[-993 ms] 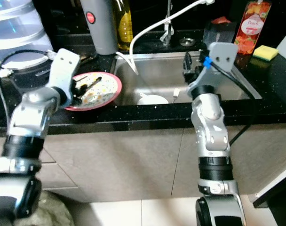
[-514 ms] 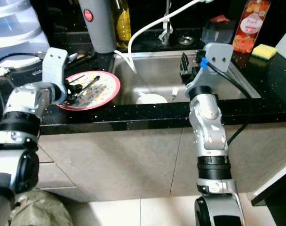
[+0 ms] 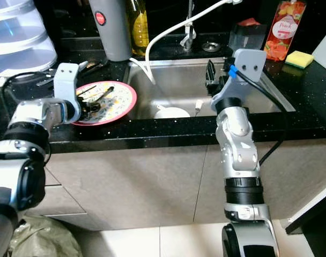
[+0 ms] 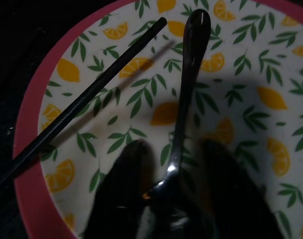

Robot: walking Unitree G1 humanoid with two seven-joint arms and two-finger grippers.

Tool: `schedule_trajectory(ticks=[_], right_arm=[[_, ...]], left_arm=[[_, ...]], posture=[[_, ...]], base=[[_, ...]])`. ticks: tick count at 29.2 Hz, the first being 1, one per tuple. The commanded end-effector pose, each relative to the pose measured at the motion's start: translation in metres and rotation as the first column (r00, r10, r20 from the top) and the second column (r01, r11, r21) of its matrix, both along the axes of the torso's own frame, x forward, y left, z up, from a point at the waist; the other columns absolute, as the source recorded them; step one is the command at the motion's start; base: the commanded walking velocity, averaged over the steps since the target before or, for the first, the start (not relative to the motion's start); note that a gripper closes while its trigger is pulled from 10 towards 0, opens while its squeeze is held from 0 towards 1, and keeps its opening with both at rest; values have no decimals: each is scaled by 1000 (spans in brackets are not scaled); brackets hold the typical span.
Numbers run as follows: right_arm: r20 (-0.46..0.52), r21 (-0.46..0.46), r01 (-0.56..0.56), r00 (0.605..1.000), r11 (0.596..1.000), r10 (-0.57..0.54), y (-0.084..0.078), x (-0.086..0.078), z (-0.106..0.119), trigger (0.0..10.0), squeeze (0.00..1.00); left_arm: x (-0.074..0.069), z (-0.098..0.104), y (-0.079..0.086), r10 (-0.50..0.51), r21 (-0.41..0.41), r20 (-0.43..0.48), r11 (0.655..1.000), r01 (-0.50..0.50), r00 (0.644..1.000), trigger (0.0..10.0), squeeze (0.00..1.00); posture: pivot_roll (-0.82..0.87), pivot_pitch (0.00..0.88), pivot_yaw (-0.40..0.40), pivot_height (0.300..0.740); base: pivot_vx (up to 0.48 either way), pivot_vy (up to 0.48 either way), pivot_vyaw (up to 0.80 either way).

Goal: Kitchen organization

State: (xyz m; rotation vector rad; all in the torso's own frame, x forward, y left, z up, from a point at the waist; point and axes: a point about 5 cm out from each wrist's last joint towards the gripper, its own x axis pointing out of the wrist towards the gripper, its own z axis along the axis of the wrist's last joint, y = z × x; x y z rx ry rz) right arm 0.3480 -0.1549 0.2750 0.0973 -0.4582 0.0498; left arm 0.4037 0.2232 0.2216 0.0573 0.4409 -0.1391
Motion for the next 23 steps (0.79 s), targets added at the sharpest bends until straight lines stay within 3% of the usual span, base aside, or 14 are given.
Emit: schedule_trajectory(ticks=[1,10,16,19,20,21,23], right_arm=[[16,1,10,1000,1000,-10,-2,-2,3,10000,0],[24,4,3,1000,1000,-3,-1,0,5,10000,0],[23,0,-23,999,1000,23,5,1,5,10000,0],[24,5,-19,1000,1000,19,4,1,5,10000,0],[18,15,-20,1000,1000,20,4,1,5,10000,0],[15,19,-32,999,999,32,5,2,5,10000,0],[11,23,-64,998,998,63,10,2,5,10000,0]], left_arm=[[-7,-22,10,29,37,-86,999,-26,996,0,0],[-8,-30,13,42,31,-89,999,-40,995,0,0],[-7,-23,14,43,5,-53,999,-43,998,0,0],[-4,-13,13,17,25,24,1000,-18,1000,0,0],[-2,-4,10,-1,35,87,999,-2,996,275,0],[0,12,5,-30,53,190,998,21,981,10000,0],[-1,34,-7,-83,44,327,996,72,941,10000,0]], posture=[[66,4,23,740],[75,0,13,740],[82,0,9,740],[83,0,5,740],[83,0,5,740],[87,0,-8,740],[89,0,-5,740]], base=[[0,0,0],[0,0,0],[0,0,0],[0,0,0],[0,0,0],[0,0,0],[0,0,0]])
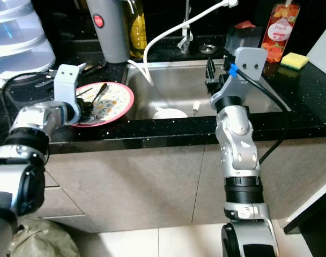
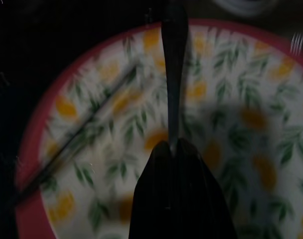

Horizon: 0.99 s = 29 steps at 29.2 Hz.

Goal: Kitchen organization

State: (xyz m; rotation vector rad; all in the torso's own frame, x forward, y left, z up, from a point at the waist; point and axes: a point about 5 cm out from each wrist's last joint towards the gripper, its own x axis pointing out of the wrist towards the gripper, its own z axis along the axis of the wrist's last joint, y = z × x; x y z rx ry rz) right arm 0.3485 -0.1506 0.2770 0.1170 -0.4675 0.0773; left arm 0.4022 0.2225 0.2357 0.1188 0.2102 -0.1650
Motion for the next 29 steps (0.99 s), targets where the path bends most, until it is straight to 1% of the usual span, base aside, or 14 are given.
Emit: schedule_trajectory(ticks=[1,3,4,5,6,7,9,10,11,13,16,17,24,29], right_arm=[[0,11,-48,999,999,48,7,1,3,10000,0],[-12,59,-100,995,993,101,10,2,3,10000,0],[-33,161,-190,980,968,198,13,2,3,10000,0],[-31,294,-318,939,901,342,20,1,4,10000,0],[-31,294,-318,939,901,342,20,1,4,10000,0],[5,377,-412,897,830,443,26,-3,7,10000,0],[99,421,-578,795,699,598,34,-16,16,10000,0],[137,435,-638,745,636,653,35,-22,17,10000,0],[137,435,-638,745,636,653,35,-22,17,10000,0],[159,465,-659,719,591,677,34,-24,17,10000,0],[199,454,-698,685,554,701,32,-30,22,10000,0],[182,353,-739,656,574,733,35,-39,23,10000,0],[121,330,-739,650,587,750,38,-43,19,10000,0],[60,299,-734,653,610,755,28,-44,11,10000,0]], left_arm=[[-1,26,-11,-63,-19,141,998,66,988,10000,0],[-4,33,-21,-126,-44,179,990,136,976,10000,0],[-11,41,-36,-235,-29,240,968,249,942,10000,0],[-25,52,-55,-383,24,322,917,397,866,10000,0],[-25,52,-55,-383,24,322,917,397,866,10000,0],[-35,57,-65,-462,60,370,877,476,806,10000,0],[-57,64,-83,-583,107,455,787,608,673,10000,0],[-72,61,-99,-668,163,463,710,685,582,10000,0],[-72,61,-99,-668,163,463,710,685,582,10000,0],[-85,54,-115,-743,222,434,636,739,509,10000,0],[-89,51,-124,-773,258,412,607,751,483,10000,0],[-92,54,-127,-780,261,416,595,760,467,10000,0],[-98,59,-130,-803,281,413,561,778,430,10000,0],[-97,58,-122,-817,319,382,555,768,432,10000,0]], posture=[[90,0,-4,740],[92,0,-1,740],[91,0,-2,740],[92,0,-9,740],[92,0,-9,740],[93,0,-11,740],[94,0,-9,740],[93,0,-6,740],[93,0,-6,740],[85,0,-3,740],[81,0,-3,740],[81,0,-3,740],[65,3,15,740],[63,0,28,740]], base=[[0,0,0],[0,0,0],[0,0,0],[0,0,0],[0,0,0],[0,0,0],[0,0,0],[0,0,0],[0,0,0],[0,0,0],[0,0,0],[0,0,0],[0,0,0],[0,0,0]])
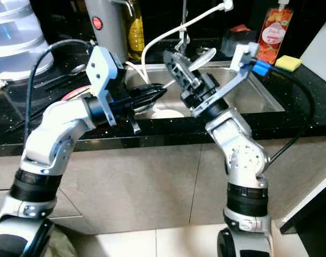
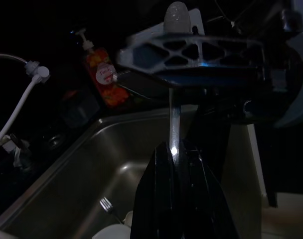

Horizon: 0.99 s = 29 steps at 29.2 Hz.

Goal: Kitchen organization

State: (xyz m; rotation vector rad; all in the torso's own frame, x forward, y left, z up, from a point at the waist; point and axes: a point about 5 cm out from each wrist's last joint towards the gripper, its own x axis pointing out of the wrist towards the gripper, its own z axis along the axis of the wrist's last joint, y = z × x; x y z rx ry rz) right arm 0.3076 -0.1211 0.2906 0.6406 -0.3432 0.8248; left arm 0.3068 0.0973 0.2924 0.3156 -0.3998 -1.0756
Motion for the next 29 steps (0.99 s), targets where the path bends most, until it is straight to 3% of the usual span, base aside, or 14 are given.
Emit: schedule_trajectory(ticks=[1,3,7,9,12,14,19,20,22,23,24,25,28,29], right_arm=[[-3,-26,-16,1000,1000,16,-1,-3,-2,10000,0],[-18,-121,-77,997,990,76,-3,-8,-14,10000,0],[-26,-162,-119,993,980,117,-6,-13,-21,10000,0],[-49,-164,-140,990,976,134,-14,-15,-26,10000,0],[-64,-165,-151,988,975,142,-18,-16,-28,10000,0],[-55,-103,-203,979,974,198,-20,-21,-24,10000,0],[-36,-59,-255,967,965,253,-22,-26,-19,10000,0],[-38,-65,-263,965,963,261,-22,-27,-19,9333,0],[-40,-69,-267,963,961,265,-22,-27,-20,9333,0],[-46,-78,-280,960,957,277,-22,-29,-21,2745,0],[-50,-84,-290,957,953,286,-22,-30,-23,2745,0],[-55,-91,-298,954,950,294,-21,-31,-24,0,0],[-75,-112,-321,947,941,314,-20,-34,-29,0,0],[-93,-141,-333,942,932,322,-19,-36,-33,4902,0]], left_arm=[[-2,1,3,-11,39,15,999,10,1000,10000,0],[-4,-4,3,-39,138,40,990,33,998,10000,0],[-7,-11,4,-64,225,52,973,51,997,10000,0],[-12,-18,7,-107,319,54,944,84,993,10000,0],[-15,-19,8,-135,350,53,931,108,990,10000,0],[-17,-21,12,-147,397,58,911,113,987,10000,0],[-13,-19,16,-133,401,67,911,95,989,10000,0],[-13,-16,17,-135,393,73,915,96,988,10000,0],[-13,-14,17,-137,387,76,917,98,988,10000,0],[-13,-12,17,-140,378,82,920,99,987,10000,0],[-13,-10,16,-142,373,86,923,100,986,10000,0],[-13,-9,16,-142,368,89,924,99,986,10000,0],[-13,-7,16,-139,363,96,927,95,986,10000,0],[-13,-6,16,-140,362,102,928,94,985,10000,0]], posture=[[63,0,28,740],[68,0,23,740],[66,0,22,740],[65,0,19,740],[66,0,14,740],[62,0,17,740],[61,0,15,740],[58,0,10,740],[57,0,11,740],[58,0,9,740],[58,0,9,740],[58,0,9,740],[58,0,9,740],[54,0,8,740]], base=[[0,0,0],[0,0,0],[0,0,0],[0,0,0],[0,0,0],[0,0,0],[0,0,0],[0,0,0],[0,0,0],[0,0,0],[0,0,0],[0,0,0],[0,0,0],[0,0,0]])
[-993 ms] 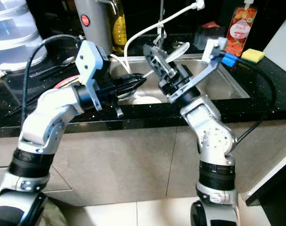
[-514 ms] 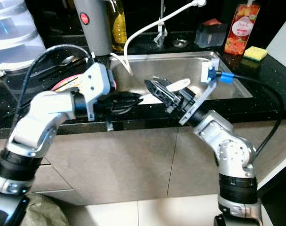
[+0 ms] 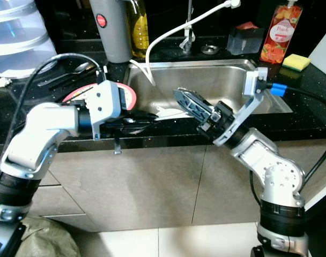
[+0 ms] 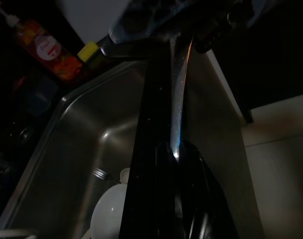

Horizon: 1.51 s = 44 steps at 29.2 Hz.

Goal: Kitchen organization

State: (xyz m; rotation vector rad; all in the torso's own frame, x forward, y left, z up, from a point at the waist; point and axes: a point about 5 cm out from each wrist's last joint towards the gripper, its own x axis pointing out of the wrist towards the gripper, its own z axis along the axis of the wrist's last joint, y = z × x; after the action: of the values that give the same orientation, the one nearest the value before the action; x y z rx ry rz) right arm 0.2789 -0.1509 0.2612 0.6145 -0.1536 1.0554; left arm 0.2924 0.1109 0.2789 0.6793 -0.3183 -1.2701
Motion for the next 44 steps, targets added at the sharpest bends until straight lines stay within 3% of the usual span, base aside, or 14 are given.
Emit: schedule_trajectory(ticks=[1,13,14,15,19,20,26,34,44], right_arm=[[-10,-60,-85,996,995,84,12,-9,-7,10000,0],[-81,-128,-15,997,992,5,12,2,-24,10000,0],[-78,-129,-11,997,992,1,13,2,-24,10000,769],[-79,-122,-7,997,993,-3,13,3,-24,10000,1000],[-108,-103,18,994,994,-29,12,6,-25,10000,1000],[-119,-101,18,992,995,-30,11,8,-25,10000,0],[-145,-100,11,989,995,-25,4,13,-24,10000,0],[-152,-125,3,988,992,-22,-4,8,-28,10000,0],[-168,-110,23,985,994,-41,-6,9,-27,10000,0]], left_arm=[[1,9,3,9,-9,30,1000,-9,1000,10000,0],[-3,15,5,-11,-5,53,1000,12,999,10000,0],[-3,14,5,-11,-5,53,1000,11,999,10000,0],[-2,14,5,-9,-6,53,1000,9,999,10000,0],[-2,13,4,-9,-6,55,1000,9,998,10000,0],[-2,14,4,-13,-3,58,1000,13,998,10000,0],[6,22,10,16,9,84,1000,-17,996,10000,0],[11,23,17,41,32,90,998,-45,995,10000,0],[12,15,12,15,57,73,998,-19,997,10000,0]], posture=[[54,0,8,740],[60,0,9,740],[60,0,9,740],[58,0,13,740],[55,0,12,740],[56,0,10,740],[53,0,7,740],[50,0,11,740],[44,0,17,740]], base=[[0,0,0],[0,0,0],[0,0,0],[0,0,0],[0,0,0],[0,0,0],[0,0,0],[0,0,0],[0,0,0]])
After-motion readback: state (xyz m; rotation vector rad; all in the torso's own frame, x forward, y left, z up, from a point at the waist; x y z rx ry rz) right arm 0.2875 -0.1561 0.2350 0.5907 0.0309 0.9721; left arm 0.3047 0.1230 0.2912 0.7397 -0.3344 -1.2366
